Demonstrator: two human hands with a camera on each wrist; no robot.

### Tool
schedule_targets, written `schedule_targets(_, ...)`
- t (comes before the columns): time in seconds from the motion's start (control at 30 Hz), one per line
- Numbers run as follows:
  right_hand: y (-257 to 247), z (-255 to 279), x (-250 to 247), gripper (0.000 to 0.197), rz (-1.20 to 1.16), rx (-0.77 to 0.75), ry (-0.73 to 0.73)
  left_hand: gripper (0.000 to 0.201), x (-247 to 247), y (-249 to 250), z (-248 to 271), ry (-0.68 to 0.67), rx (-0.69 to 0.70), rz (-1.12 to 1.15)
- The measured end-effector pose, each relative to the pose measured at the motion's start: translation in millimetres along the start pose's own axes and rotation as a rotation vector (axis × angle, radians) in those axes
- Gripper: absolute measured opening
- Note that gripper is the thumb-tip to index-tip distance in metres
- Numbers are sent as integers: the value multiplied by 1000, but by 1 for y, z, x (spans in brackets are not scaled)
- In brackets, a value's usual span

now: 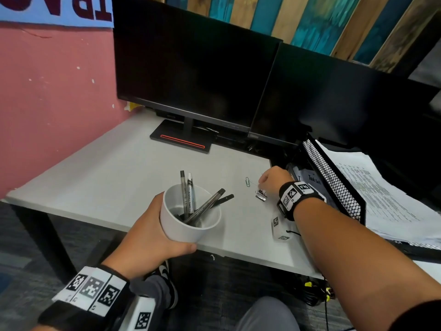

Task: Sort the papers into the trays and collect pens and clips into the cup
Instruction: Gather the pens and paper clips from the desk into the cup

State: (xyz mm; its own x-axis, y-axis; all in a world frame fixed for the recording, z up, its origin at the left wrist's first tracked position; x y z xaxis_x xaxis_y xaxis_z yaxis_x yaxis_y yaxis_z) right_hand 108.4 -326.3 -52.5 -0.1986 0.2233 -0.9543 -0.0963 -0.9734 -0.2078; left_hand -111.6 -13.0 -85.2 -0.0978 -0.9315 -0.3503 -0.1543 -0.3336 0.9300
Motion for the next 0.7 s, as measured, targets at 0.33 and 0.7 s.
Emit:
schedule_targets(0.33,-1,2,9,26,-31,74,18,98,-3,2,3,7,-6,-17)
schedule_targets(0.7,12,-2,17,27,49,61,-34,96,1,0,1,1,-27,-2)
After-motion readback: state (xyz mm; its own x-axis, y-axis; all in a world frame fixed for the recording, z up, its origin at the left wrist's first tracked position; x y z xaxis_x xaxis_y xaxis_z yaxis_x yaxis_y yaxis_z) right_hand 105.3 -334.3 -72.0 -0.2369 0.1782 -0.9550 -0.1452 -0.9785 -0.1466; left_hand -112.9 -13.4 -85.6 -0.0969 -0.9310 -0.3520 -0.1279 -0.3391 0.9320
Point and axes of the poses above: each hand's wrist, its own z-axis away from the middle knuckle, its own x-axis out of the palm, y = z × x, the point moved 4 cm from there along -z, towards the middle knuckle, and after that the axes turned 7 degrees about -y, right-handed, at the moved point
